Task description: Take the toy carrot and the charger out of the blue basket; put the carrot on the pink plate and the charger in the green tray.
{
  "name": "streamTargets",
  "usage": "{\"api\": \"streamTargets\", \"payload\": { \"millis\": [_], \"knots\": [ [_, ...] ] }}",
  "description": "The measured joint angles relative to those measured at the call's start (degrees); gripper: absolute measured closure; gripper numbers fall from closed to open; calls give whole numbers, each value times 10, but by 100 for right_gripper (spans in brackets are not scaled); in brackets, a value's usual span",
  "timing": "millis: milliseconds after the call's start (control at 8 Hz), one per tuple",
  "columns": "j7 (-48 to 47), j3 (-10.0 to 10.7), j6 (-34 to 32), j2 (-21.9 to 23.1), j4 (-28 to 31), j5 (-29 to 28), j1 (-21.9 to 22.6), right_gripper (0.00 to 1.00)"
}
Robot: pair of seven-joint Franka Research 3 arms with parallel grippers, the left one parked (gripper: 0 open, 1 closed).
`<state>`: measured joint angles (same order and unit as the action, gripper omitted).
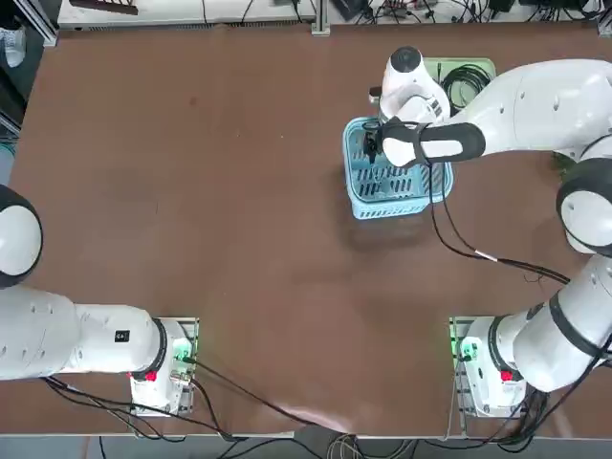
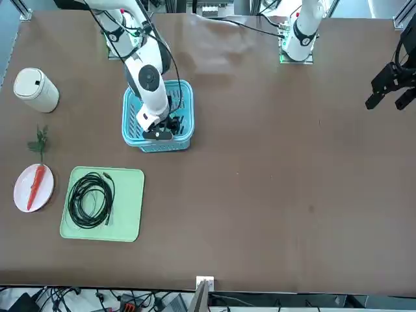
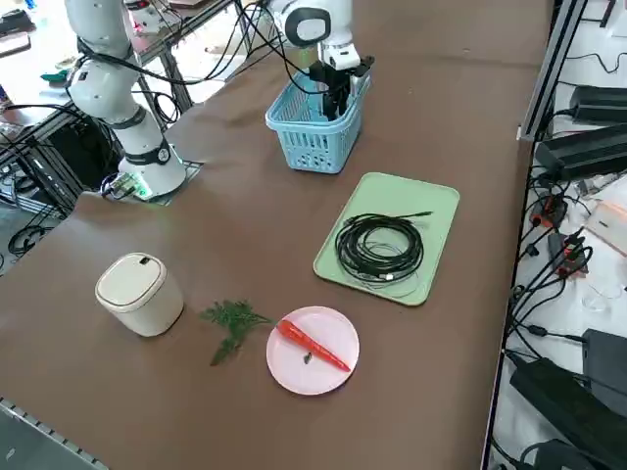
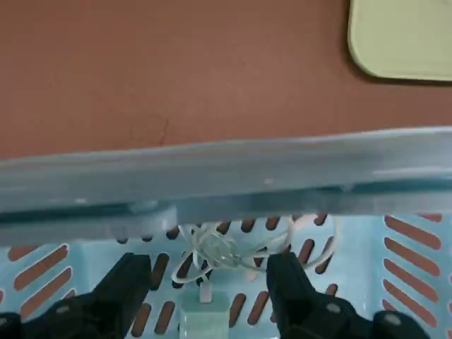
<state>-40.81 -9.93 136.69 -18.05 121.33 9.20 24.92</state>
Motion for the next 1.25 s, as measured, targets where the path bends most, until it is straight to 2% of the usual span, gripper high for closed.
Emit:
{"api": "streamTargets", "payload": {
  "millis": [1000, 1250],
  "knots": [
    [6, 0, 22, -19, 0, 0, 4, 0],
    [6, 0, 29, -22, 1, 0, 5, 4]
  ]
}}
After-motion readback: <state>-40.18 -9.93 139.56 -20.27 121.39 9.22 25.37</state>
